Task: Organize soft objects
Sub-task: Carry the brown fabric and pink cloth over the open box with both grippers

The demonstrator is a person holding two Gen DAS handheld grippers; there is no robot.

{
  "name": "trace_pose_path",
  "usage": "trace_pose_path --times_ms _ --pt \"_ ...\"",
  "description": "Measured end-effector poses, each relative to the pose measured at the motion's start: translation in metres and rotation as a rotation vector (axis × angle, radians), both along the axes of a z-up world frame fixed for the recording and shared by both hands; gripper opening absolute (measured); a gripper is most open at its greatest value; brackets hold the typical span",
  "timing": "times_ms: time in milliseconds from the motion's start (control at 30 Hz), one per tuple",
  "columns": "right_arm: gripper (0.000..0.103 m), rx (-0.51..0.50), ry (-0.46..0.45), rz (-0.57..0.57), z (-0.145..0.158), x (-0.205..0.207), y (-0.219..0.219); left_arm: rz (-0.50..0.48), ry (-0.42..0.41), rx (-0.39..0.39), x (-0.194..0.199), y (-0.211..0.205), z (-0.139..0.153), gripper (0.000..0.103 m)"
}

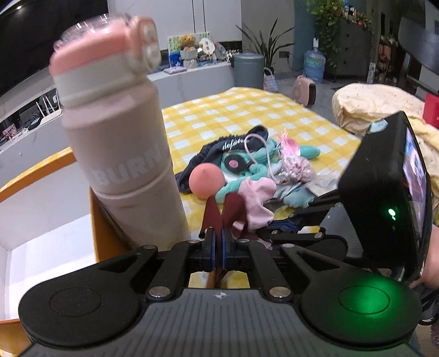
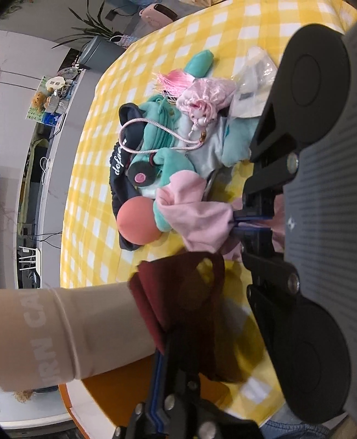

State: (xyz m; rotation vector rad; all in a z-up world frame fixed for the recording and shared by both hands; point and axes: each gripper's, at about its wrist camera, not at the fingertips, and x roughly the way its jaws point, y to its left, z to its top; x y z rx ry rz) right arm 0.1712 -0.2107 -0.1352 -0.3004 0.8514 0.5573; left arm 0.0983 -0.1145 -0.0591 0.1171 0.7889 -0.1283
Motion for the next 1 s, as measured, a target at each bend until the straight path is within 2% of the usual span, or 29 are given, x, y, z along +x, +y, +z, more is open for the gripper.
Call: trace_pose_path --times_ms 200,400,633,1000 --pt "0.001 0.007 -0.045 -0.012 0.024 -0.023 -0.007 0.016 -0.047 -0.070 -0.019 0.015 0.023 0.003" --pt "0.001 0.098 -0.070 -0.059 0.054 -0.056 -0.015 0.039 -0.123 -0.110 -0.040 0.035 0.049 0.000" --pt "0.001 0.171 -0.120 -0.063 0.088 -0.087 0.000 0.086 -0.187 -0.140 -0.063 0.061 0.068 0.000" --pt "0.001 0.285 -0.232 0.055 0.150 -0.121 0.045 0.211 -0.292 -0.187 -0.090 0.120 0.095 0.000"
